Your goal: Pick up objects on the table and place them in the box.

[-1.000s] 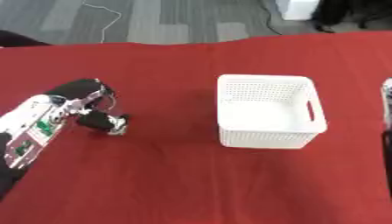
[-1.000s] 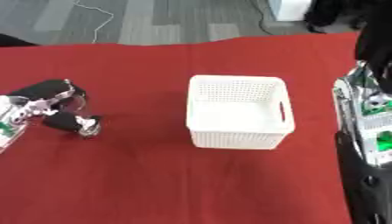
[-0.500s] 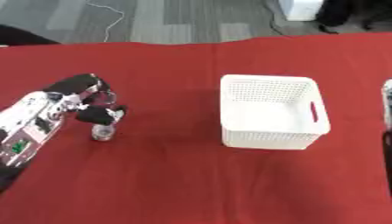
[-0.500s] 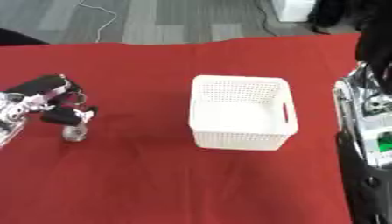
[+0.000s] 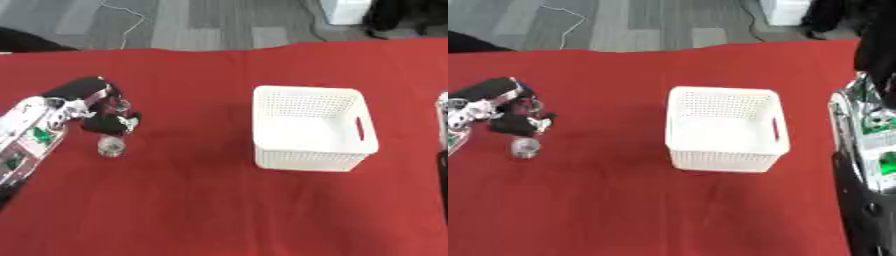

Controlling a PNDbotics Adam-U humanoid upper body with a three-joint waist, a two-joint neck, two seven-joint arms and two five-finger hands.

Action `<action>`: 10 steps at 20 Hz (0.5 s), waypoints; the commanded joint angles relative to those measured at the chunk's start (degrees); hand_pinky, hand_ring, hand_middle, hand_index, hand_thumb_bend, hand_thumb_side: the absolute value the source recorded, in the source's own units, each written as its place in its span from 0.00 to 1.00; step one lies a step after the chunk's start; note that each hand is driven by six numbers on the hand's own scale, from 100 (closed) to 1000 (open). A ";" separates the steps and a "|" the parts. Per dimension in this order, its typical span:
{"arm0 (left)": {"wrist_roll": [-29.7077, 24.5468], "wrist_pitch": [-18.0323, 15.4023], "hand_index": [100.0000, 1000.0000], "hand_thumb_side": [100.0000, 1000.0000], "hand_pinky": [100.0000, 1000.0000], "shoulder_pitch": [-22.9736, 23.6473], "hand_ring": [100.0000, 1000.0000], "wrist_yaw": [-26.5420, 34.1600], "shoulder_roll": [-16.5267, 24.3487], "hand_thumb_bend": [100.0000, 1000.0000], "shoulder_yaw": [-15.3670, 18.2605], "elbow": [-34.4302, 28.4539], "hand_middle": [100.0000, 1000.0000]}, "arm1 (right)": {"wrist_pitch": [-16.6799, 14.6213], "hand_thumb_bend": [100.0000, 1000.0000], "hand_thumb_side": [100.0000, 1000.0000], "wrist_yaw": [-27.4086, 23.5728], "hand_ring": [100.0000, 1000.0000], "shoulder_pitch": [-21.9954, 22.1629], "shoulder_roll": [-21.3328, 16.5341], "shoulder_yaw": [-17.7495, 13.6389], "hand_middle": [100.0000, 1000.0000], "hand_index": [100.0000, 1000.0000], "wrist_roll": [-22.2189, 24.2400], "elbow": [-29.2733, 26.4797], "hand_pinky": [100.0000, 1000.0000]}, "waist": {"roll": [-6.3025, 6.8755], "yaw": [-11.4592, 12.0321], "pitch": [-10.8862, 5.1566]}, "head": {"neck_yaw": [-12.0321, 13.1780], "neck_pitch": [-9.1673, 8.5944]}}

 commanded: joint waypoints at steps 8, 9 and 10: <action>-0.30 4.14 0.08 0.53 0.00 -2.76 0.00 9.37 1.94 0.00 1.76 -3.90 0.00 | 0.05 0.00 0.97 0.30 0.27 -0.31 -1.13 -0.22 0.26 0.47 -0.25 -0.74 0.26 | 0.29 0.13 -1.25 | -0.05 -0.04; -0.09 4.79 0.08 0.54 0.00 -3.04 0.00 10.80 1.73 0.00 1.95 -4.21 0.00 | 0.06 0.00 0.97 0.32 0.27 -0.29 -1.13 -0.22 0.26 0.47 -0.26 -0.74 0.26 | 0.29 0.14 -1.27 | -0.05 -0.04; 0.21 5.44 0.08 0.54 0.00 -3.34 0.00 12.26 1.50 0.00 2.15 -4.51 0.00 | 0.07 0.00 0.97 0.33 0.27 -0.29 -1.12 -0.22 0.26 0.47 -0.28 -0.74 0.26 | 0.29 0.15 -1.29 | -0.02 -0.04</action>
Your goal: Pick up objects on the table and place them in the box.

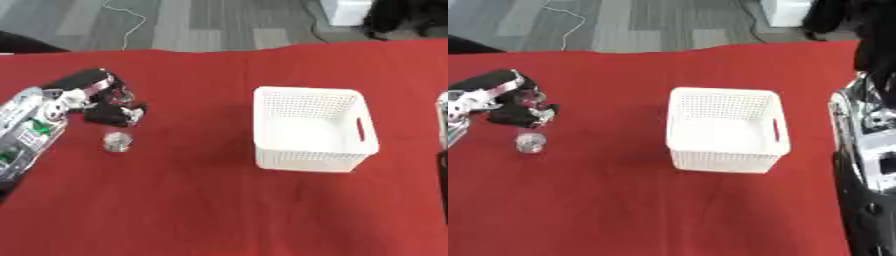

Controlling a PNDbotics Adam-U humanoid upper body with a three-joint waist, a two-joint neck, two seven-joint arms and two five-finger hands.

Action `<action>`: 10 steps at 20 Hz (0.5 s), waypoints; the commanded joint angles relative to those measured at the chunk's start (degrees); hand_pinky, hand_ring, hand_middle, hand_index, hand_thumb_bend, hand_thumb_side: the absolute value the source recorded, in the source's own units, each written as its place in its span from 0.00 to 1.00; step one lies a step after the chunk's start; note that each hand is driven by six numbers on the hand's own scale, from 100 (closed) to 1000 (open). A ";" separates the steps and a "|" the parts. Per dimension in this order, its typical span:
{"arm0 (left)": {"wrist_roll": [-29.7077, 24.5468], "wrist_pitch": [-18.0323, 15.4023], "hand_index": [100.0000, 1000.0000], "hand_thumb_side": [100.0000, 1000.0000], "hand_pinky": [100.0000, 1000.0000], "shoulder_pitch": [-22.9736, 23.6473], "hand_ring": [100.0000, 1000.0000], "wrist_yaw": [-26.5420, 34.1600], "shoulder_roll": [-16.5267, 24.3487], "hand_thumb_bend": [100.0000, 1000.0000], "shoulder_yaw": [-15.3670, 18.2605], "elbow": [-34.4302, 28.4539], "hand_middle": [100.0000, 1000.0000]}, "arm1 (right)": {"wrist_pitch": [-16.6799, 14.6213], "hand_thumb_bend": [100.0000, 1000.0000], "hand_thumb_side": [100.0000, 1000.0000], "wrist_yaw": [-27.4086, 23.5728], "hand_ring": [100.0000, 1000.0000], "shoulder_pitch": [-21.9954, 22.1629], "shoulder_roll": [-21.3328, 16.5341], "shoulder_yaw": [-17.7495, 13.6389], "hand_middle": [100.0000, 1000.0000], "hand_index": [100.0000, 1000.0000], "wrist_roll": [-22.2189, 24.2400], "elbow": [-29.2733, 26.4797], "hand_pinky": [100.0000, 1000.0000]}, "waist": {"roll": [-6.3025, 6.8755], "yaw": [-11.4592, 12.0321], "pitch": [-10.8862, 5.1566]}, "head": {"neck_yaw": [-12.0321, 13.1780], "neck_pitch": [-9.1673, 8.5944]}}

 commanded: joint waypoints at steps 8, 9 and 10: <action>4.43 5.57 0.09 0.55 0.00 -3.58 0.00 14.71 -0.29 0.00 2.27 -3.25 0.00 | 0.02 0.00 0.97 0.03 0.27 -0.24 -1.04 -0.13 0.26 0.47 -0.19 -0.74 0.26 | 0.24 0.08 -1.23 | 0.06 -0.04; 4.93 5.83 0.09 0.55 0.00 -3.76 0.00 15.66 -0.43 0.00 2.21 -3.31 0.00 | 0.03 0.00 0.97 0.02 0.27 -0.24 -1.03 -0.14 0.26 0.47 -0.19 -0.74 0.26 | 0.25 0.06 -1.25 | 0.05 -0.04; 5.46 6.06 0.09 0.55 0.00 -3.97 0.00 16.46 -0.60 0.00 2.15 -3.34 0.00 | 0.03 0.00 0.97 0.01 0.27 -0.25 -1.01 -0.13 0.26 0.47 -0.19 -0.74 0.26 | 0.25 0.04 -1.27 | 0.07 -0.04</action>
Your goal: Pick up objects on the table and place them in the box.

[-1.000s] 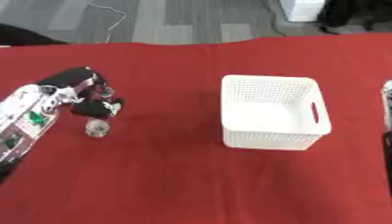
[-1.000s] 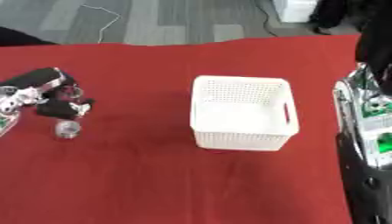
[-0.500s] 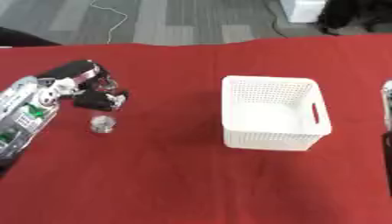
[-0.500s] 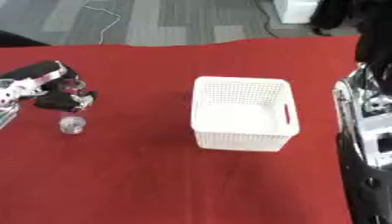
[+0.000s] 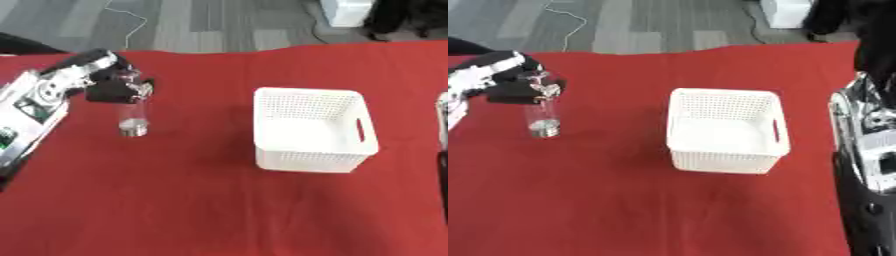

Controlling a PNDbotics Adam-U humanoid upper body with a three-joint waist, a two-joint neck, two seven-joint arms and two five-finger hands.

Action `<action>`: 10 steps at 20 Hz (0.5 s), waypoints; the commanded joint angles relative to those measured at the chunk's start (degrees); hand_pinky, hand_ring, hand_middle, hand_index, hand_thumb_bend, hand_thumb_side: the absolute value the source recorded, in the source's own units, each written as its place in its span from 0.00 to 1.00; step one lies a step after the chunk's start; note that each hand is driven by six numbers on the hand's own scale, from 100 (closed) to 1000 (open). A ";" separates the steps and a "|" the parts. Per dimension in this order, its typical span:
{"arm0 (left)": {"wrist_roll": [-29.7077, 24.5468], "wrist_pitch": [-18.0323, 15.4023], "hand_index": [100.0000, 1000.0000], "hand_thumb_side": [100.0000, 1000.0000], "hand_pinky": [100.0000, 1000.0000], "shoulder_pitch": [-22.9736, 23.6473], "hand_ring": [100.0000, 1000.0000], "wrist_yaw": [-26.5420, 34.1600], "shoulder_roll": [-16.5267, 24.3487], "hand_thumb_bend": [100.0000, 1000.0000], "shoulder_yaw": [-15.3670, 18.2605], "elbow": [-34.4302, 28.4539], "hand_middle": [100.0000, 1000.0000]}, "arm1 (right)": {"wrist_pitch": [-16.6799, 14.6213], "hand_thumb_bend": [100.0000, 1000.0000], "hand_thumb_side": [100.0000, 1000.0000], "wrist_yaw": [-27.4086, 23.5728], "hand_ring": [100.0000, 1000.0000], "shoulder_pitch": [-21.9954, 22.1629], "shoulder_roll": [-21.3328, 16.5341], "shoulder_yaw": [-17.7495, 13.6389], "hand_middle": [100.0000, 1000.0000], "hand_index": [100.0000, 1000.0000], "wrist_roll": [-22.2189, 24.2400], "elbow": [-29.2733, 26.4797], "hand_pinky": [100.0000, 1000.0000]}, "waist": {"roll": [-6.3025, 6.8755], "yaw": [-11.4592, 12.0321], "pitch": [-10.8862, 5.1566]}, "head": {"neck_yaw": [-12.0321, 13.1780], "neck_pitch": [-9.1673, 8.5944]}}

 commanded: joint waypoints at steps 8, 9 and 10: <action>6.00 2.27 0.10 0.56 0.00 -3.81 0.00 8.62 -1.68 0.00 0.34 -1.09 0.00 | 0.12 0.00 0.97 -0.12 0.27 -0.34 -0.85 -0.05 0.26 0.47 -0.03 -0.74 0.26 | 0.22 -0.16 -1.10 | 0.31 -0.04; 6.45 2.41 0.10 0.56 0.00 -4.04 0.00 9.20 -1.82 0.00 0.24 -1.22 0.00 | 0.13 0.00 0.97 -0.13 0.27 -0.36 -0.81 -0.04 0.26 0.47 -0.03 -0.74 0.26 | 0.26 -0.20 -1.12 | 0.30 -0.04; 6.85 2.55 0.10 0.56 0.00 -4.26 0.00 9.76 -1.92 0.00 0.15 -1.36 0.00 | 0.13 0.00 0.97 -0.14 0.27 -0.40 -0.77 -0.04 0.26 0.47 -0.04 -0.74 0.26 | 0.31 -0.26 -1.15 | 0.33 -0.04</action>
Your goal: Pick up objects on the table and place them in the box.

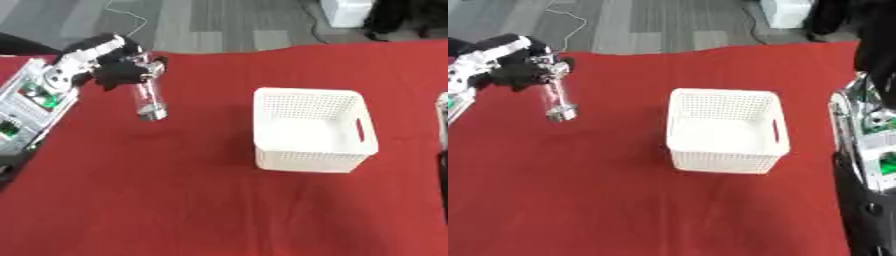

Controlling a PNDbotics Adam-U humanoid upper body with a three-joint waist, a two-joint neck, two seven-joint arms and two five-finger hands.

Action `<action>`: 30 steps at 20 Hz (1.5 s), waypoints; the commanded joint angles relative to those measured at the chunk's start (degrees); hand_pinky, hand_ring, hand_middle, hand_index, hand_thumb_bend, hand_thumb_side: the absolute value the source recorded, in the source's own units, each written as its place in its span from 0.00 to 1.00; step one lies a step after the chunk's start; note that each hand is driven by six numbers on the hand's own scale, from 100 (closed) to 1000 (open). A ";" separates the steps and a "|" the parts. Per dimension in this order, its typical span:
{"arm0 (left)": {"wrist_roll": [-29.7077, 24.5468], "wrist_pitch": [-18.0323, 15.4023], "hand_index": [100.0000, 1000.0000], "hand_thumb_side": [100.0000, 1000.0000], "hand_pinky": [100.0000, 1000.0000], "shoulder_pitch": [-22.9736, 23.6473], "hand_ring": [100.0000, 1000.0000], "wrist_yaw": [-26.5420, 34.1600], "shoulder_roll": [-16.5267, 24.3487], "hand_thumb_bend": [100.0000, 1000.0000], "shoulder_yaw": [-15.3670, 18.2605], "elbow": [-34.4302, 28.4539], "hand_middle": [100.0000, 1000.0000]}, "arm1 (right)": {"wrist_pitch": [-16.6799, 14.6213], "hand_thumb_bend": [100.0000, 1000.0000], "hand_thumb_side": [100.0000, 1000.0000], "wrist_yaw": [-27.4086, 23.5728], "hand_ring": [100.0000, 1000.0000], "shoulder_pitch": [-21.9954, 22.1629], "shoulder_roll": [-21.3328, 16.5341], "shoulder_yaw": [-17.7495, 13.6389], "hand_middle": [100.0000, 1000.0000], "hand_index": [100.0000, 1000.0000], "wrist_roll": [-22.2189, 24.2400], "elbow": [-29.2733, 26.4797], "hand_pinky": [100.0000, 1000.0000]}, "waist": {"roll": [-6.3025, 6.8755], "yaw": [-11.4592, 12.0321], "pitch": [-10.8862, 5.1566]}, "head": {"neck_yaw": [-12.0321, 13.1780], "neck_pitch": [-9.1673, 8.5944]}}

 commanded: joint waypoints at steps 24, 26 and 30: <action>2.34 4.42 0.10 0.57 0.00 -6.54 0.00 9.34 -2.43 0.00 -2.31 -7.83 0.00 | 0.43 0.00 0.96 -0.95 0.27 -1.56 0.90 0.99 0.27 0.47 0.18 -0.74 0.27 | 1.63 -2.10 -2.07 | 1.88 -0.04; 2.27 4.58 0.10 0.57 0.00 -6.96 0.00 9.70 -2.59 0.00 -2.49 -8.38 0.00 | 0.50 0.00 0.96 -1.16 0.27 -1.85 1.27 1.17 0.27 0.47 0.33 -0.74 0.27 | 1.78 -2.45 -2.03 | 2.17 -0.04; 2.16 4.81 0.10 0.58 0.00 -7.96 0.00 9.69 -2.92 0.00 -2.84 -9.31 0.00 | 2.08 0.00 0.97 -0.59 0.26 -2.41 1.84 1.82 0.25 0.46 2.91 -0.74 0.25 | 2.06 -3.18 -1.93 | 2.37 -0.04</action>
